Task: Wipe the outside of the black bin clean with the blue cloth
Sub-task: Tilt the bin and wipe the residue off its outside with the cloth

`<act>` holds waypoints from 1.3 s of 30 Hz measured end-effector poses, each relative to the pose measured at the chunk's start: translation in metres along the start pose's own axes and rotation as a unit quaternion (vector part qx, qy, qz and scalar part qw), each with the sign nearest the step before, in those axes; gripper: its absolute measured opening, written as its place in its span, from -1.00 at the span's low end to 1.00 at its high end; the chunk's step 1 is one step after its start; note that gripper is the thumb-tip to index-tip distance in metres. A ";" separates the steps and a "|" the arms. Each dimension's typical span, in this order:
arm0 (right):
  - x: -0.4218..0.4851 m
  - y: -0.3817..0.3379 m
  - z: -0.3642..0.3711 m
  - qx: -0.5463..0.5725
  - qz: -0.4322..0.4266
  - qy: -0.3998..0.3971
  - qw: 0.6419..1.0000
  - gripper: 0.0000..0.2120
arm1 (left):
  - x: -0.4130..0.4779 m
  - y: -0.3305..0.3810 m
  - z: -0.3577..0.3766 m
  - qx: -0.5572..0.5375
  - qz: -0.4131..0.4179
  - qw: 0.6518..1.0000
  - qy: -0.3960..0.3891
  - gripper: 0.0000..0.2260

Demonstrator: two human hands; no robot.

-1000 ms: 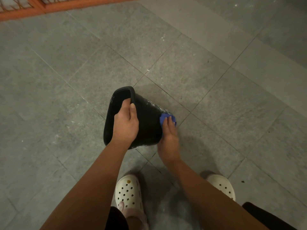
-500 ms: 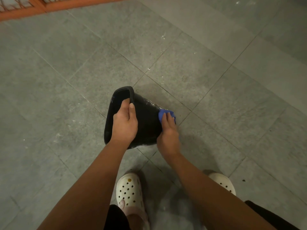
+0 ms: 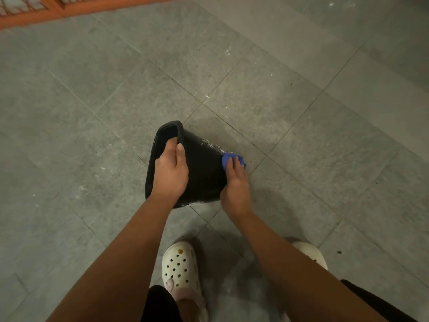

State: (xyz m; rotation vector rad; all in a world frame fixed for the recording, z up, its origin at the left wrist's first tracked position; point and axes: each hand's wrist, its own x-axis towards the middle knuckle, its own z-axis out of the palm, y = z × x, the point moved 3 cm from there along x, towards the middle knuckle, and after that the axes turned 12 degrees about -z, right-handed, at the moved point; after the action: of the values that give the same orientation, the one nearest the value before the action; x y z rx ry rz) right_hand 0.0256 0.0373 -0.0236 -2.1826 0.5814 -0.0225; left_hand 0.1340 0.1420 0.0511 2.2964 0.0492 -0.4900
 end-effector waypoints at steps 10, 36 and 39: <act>0.011 0.044 -0.012 0.100 0.090 -0.015 0.991 -0.40 | -0.012 0.010 0.001 -0.045 -0.006 0.996 -0.077 -0.82; 0.003 0.010 -0.010 0.045 -0.026 -0.002 0.999 -0.43 | -0.007 0.018 0.005 0.019 -0.055 0.997 0.048 -0.67; 0.012 0.021 -0.013 0.041 0.018 -0.033 0.998 -0.43 | -0.009 0.017 0.003 0.022 -0.050 0.997 0.050 -0.67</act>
State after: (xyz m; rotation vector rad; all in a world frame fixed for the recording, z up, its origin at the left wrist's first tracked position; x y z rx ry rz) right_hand 0.0254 0.0117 -0.0331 -2.0847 0.5715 0.0435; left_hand 0.1281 0.1293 0.0642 2.3682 0.2040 -0.4311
